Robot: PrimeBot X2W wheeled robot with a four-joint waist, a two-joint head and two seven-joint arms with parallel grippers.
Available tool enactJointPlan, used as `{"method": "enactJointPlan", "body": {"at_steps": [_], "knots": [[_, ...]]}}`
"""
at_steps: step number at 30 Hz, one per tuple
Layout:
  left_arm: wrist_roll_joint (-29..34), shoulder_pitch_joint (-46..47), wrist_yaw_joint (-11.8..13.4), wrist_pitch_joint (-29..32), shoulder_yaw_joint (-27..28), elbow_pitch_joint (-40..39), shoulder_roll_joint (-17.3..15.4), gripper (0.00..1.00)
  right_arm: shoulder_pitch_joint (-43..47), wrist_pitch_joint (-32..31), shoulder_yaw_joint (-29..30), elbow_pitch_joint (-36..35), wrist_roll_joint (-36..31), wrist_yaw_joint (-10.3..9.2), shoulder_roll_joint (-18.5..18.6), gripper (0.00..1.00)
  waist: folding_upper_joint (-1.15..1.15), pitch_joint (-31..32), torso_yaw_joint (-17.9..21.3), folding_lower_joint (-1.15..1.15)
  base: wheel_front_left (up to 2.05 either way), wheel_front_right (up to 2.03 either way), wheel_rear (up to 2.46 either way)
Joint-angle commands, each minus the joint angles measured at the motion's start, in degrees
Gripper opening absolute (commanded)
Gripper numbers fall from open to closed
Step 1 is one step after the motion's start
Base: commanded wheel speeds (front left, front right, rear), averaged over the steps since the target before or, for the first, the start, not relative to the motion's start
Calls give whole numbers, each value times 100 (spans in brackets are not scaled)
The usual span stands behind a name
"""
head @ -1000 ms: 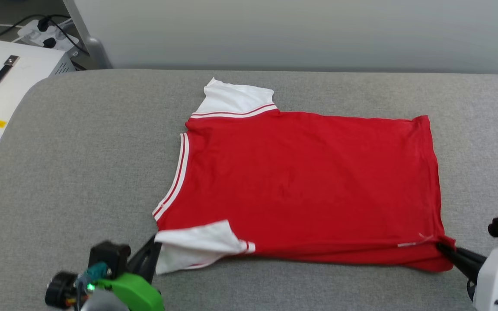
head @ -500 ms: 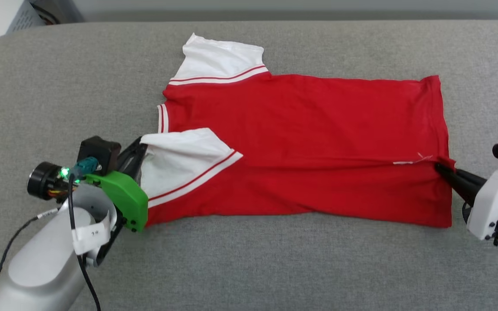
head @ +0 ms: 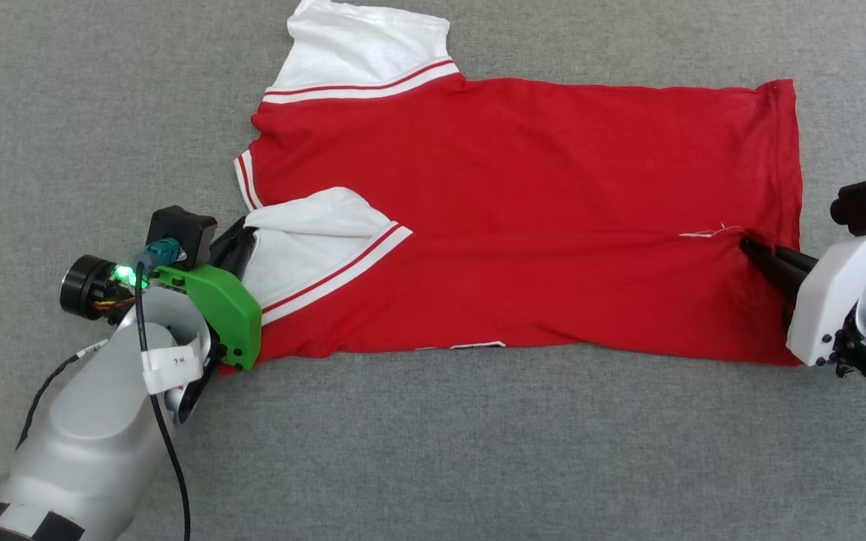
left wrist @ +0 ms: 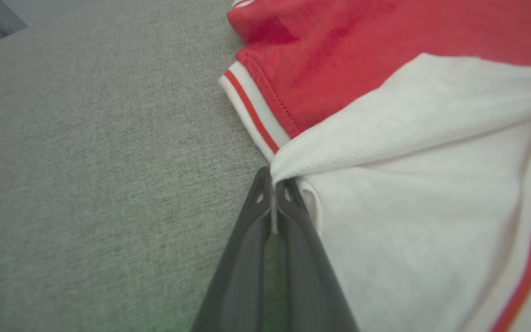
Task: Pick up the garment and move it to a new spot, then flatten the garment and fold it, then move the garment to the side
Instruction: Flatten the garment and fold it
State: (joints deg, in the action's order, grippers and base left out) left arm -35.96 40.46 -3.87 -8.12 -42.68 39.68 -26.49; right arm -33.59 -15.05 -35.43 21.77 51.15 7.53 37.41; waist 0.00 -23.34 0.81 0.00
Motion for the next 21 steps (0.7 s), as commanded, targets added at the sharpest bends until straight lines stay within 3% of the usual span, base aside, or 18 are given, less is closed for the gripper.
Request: {"method": "enactJointPlan", "body": {"at_steps": [1, 2, 3, 4, 5, 11, 14, 17, 18, 21], "knots": [[-62, -141, -65, 26, -129, 260, 162, 0, 35, 41, -109, 86, 33, -4, -83, 0, 0, 76, -19, 0, 0, 0, 0], [-86, -159, -90, -31, -133, 345, 200, 0, 51, 90, -116, 90, 61, -4, -84, 0, 0, 122, -28, 0, 0, 0, 0], [-123, -173, -116, -109, -121, 437, 234, 43, 78, 153, -116, 85, 91, -4, -71, 29, 0, 182, -40, 0, 0, 0, 0], [-119, -163, -123, -200, -112, 482, 243, 100, 103, 226, -106, 66, 90, -4, -40, 60, 0, 241, -61, 0, 0, 0, 0], [-145, -162, -141, -259, -95, 531, 248, 100, 148, 321, -88, 19, 95, -4, -1, 100, 0, 317, -83, 0, 0, 0, 0], [-212, 57, -209, -419, 49, 324, -1, 100, 605, 727, 173, -458, 145, -4, 313, 100, 0, 761, -242, 0, 0, 0, 0], [-363, 203, -271, -46, 63, 83, -201, 100, 877, 769, 384, -723, 148, -4, 432, 100, 0, 936, -305, 0, 0, 0, 0], [-708, 343, -331, 877, -34, -252, -408, 100, 1127, 696, 614, -965, 96, -4, 509, 100, 0, 1073, -347, 0, 0, 0, 0], [-1199, 433, -353, 2030, -182, -621, -575, 100, 1305, 573, 819, -1126, 26, -4, 495, 100, 0, 1163, -370, 0, 0, 0, 0], [-1793, 467, -358, 3264, -398, -1060, -737, 100, 1439, 443, 1011, -1232, -53, -4, 438, 100, 0, 1198, -383, 0, 0, 0, 0]]}}
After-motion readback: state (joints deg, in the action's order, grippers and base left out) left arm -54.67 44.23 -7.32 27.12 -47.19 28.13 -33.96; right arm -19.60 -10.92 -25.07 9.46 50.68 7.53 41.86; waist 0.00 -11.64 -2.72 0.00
